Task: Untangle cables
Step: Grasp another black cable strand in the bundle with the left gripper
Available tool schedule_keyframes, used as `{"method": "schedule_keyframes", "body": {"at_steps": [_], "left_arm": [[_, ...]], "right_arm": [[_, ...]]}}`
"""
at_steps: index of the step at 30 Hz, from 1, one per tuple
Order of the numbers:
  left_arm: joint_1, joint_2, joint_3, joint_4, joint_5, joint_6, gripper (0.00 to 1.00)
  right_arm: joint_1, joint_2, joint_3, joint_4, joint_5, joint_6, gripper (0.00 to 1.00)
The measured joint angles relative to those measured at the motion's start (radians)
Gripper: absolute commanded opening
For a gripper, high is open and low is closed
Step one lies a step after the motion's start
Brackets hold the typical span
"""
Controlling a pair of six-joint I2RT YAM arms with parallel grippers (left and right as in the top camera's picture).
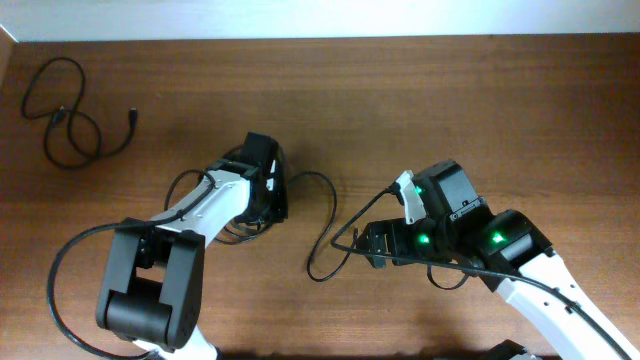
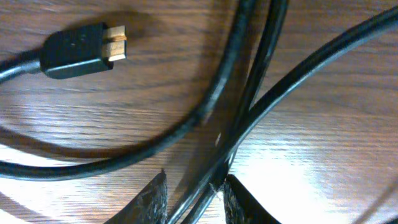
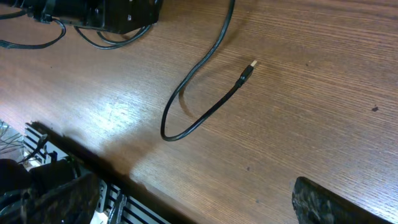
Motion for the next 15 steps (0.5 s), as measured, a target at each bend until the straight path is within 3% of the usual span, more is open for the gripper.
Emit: {"method": "schedule_keyframes", "body": {"at_steps": [3, 8, 10, 13, 15], "left_arm": [[0.000, 0.000, 0.000, 0.000, -0.061, 0.007, 0.45], [0.000, 0.000, 0.000, 0.002, -0.066, 0.047, 0.42], [0.001, 0.000, 0.000, 0.014, -0.069, 0.066, 0.51], [0.001, 0.002, 0.002, 0.050, -0.068, 0.122, 0.52], [0.001, 0.006, 0.008, 0.059, -0.068, 0.138, 0.61]], "right_arm": [[0.000, 0.000, 0.000, 0.000, 0.004, 0.000, 0.99], [0.000, 0.000, 0.000, 0.000, 0.005, 0.000, 0.98], [0.000, 0.000, 0.000, 0.002, 0.005, 0.000, 0.98], [0.000, 0.000, 0.000, 0.005, 0.005, 0.001, 0.98], [0.000, 0.000, 0.000, 0.008, 0.005, 0.000, 0.98]]}}
